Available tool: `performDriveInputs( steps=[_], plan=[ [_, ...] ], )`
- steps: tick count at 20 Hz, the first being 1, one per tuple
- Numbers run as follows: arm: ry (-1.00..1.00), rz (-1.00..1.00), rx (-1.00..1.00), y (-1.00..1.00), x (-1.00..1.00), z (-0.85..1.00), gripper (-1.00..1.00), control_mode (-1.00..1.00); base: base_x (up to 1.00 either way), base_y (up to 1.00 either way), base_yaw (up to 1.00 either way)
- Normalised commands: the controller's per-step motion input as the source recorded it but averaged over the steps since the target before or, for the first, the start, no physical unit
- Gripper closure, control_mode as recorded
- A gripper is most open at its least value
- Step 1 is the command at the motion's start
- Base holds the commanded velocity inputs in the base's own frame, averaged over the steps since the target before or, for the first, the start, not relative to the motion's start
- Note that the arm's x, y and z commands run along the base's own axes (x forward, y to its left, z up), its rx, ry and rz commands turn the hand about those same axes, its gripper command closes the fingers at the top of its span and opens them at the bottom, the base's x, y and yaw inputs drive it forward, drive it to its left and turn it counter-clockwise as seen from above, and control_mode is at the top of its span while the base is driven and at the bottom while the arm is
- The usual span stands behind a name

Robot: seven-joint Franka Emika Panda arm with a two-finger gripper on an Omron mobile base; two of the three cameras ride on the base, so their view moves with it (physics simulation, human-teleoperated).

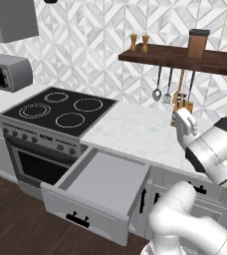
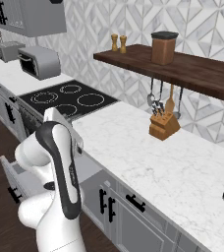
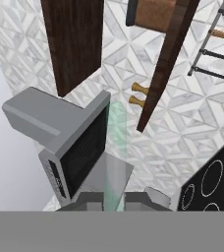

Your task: Take a straw from the drawer in front and place it inside the glass cup on the dining counter.

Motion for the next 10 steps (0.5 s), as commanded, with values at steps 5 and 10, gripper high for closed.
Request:
performDriveInputs(
  steps=[5, 10],
  plan=[
    [0.00, 0.00, 0.00, 0.00, -0.01, 0.00, 1.00, -1.00, 0.00, 0.00, 0.00],
    [0.00, 0.00, 0.00, 0.00, 0.00, 0.00, 1.00, 1.00, -0.19, 0.00, 0.00]
  ],
)
